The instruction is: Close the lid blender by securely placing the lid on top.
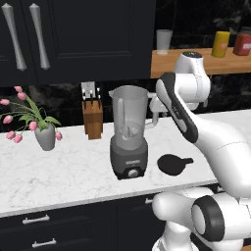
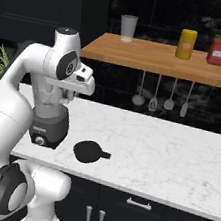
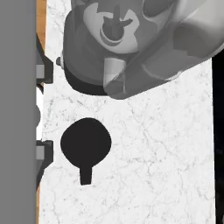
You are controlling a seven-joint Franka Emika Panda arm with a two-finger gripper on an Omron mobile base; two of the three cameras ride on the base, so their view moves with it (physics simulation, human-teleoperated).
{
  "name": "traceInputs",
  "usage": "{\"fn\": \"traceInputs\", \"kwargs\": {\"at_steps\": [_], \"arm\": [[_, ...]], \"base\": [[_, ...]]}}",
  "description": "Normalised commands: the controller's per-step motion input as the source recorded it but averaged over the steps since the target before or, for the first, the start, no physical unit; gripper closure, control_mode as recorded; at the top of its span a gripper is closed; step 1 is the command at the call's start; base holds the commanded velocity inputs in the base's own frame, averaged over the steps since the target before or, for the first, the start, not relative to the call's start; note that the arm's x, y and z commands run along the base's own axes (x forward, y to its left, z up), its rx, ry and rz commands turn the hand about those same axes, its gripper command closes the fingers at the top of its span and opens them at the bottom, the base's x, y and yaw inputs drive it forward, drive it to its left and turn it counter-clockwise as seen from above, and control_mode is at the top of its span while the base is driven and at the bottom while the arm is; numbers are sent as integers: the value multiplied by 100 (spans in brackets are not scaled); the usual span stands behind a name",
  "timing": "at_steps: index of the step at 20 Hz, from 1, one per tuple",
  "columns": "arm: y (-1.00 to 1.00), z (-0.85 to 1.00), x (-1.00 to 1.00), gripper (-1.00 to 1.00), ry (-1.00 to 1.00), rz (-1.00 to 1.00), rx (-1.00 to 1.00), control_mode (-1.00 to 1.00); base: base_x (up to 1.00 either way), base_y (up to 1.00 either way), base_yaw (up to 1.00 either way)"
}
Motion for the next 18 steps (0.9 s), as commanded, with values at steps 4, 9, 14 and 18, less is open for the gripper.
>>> {"fn": "traceInputs", "kwargs": {"at_steps": [4,9,14,18], "arm": [[0,0,-11,-100,-4,-7,0,-100],[0,-13,-39,-100,-8,-22,0,-100],[-6,-34,-43,-100,-7,-34,0,-100],[-21,-36,-11,-100,-1,-41,1,-100]], "base": [[0,0,0],[0,0,0],[0,0,0],[0,0,0]]}}
